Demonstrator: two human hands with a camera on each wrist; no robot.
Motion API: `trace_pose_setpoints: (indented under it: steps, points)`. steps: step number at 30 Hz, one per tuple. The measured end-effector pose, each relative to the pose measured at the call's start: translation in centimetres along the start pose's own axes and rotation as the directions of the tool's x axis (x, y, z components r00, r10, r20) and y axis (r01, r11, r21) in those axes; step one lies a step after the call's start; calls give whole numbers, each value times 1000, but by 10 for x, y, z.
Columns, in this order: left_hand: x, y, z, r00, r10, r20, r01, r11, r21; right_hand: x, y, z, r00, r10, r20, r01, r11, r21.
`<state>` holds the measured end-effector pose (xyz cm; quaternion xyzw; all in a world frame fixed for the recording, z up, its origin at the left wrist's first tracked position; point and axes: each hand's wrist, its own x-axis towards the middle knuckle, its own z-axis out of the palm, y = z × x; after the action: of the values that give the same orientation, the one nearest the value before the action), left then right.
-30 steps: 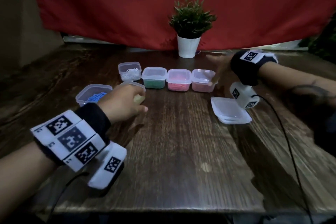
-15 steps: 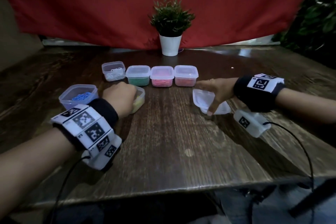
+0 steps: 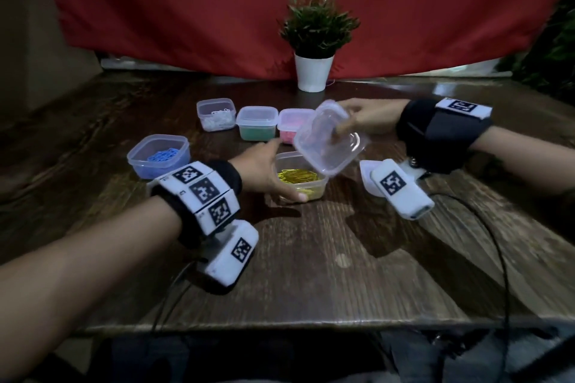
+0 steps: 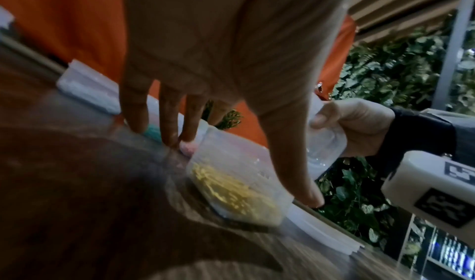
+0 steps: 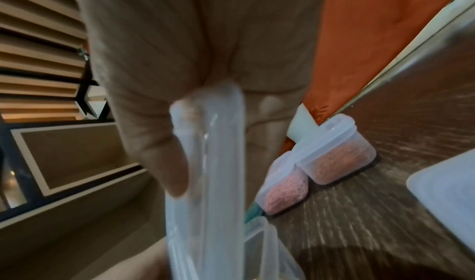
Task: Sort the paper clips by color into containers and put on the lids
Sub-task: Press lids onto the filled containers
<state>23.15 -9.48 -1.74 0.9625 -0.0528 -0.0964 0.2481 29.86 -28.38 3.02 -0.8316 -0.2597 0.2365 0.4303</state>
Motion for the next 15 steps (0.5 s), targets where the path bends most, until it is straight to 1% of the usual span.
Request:
trace_pose_setpoints:
  steps: [1, 3, 4, 5, 6, 7, 8, 9, 11, 15]
  points:
    - [5, 1, 2, 1000, 4, 26, -3, 999, -34, 4, 1, 2, 999, 18, 47, -19, 1000, 2]
    - [14, 2, 5, 999, 31, 31, -29, 997, -71, 11, -1, 5, 995, 74, 68, -73, 997, -22]
    - [15, 4, 5, 998, 51, 28, -48, 996, -81, 14, -1, 6, 994, 82, 65, -78, 995, -61]
    - [16, 6, 4, 997, 67, 24, -64, 992, -105, 17, -1, 8, 994, 83, 64, -73, 987, -141]
    - [17, 6, 4, 997, 70, 28, -65, 987, -144, 20, -1, 9, 994, 86, 68, -65, 963, -262]
    - [19, 4, 5, 996, 83, 31, -76, 979, -191, 21, -2, 11, 993, 93, 74, -58, 923, -381]
    - [18, 2, 5, 996, 84, 44, -71, 968, -240, 21, -3, 14, 989, 110, 95, -56, 890, -452]
    - [19, -2, 6, 994, 95, 57, -75, 954, -290, 22, -3, 17, 983, 140, 120, -67, 879, -472]
    - [17, -7, 6, 989, 125, 83, -85, 923, -375, 25, 2, 22, 975, 150, 163, -59, 885, -462]
    - [13, -13, 5, 974, 184, 132, -91, 851, -517, 26, 7, 30, 977, 149, 150, -68, 894, -443]
